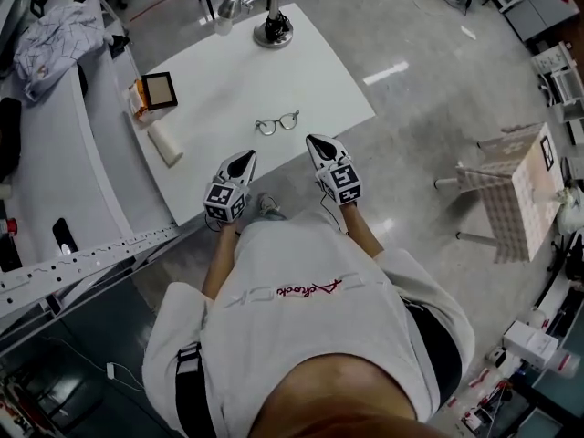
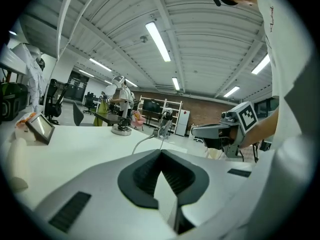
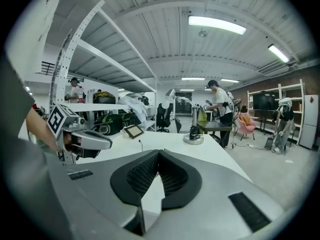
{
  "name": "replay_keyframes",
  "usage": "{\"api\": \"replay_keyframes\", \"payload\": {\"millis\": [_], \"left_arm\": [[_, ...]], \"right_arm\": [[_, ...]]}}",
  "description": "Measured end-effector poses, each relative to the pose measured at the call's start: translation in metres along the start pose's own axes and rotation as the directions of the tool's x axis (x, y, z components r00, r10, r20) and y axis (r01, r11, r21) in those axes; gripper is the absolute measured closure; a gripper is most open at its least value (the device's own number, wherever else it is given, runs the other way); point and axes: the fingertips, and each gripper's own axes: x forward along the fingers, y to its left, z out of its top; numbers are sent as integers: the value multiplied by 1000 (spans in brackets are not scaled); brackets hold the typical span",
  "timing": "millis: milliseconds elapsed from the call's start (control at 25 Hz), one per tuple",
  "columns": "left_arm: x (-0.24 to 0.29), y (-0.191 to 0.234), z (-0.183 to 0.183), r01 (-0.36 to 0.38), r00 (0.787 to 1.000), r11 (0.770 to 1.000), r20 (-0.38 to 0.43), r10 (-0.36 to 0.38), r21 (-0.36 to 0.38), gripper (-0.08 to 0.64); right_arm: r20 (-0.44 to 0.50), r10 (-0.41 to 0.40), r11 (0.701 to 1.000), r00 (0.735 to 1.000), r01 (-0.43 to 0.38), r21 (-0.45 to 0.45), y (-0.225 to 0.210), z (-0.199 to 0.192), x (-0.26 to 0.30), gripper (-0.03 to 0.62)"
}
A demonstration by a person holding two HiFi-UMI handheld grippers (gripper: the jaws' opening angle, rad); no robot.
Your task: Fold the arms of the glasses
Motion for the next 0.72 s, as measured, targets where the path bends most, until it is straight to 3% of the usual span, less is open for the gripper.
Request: {"api": "replay_keyframes", "payload": {"millis": [360, 720], "left_arm": [[21, 25, -13, 34, 998, 999, -57, -35, -29, 532], [40, 40, -17, -15, 995, 998, -102, 9, -53, 532]], "right_arm": [[-37, -58, 997, 998, 59, 39, -25, -10, 23, 595], [-72, -16, 998, 997, 21, 61, -48, -21, 37, 595]]}}
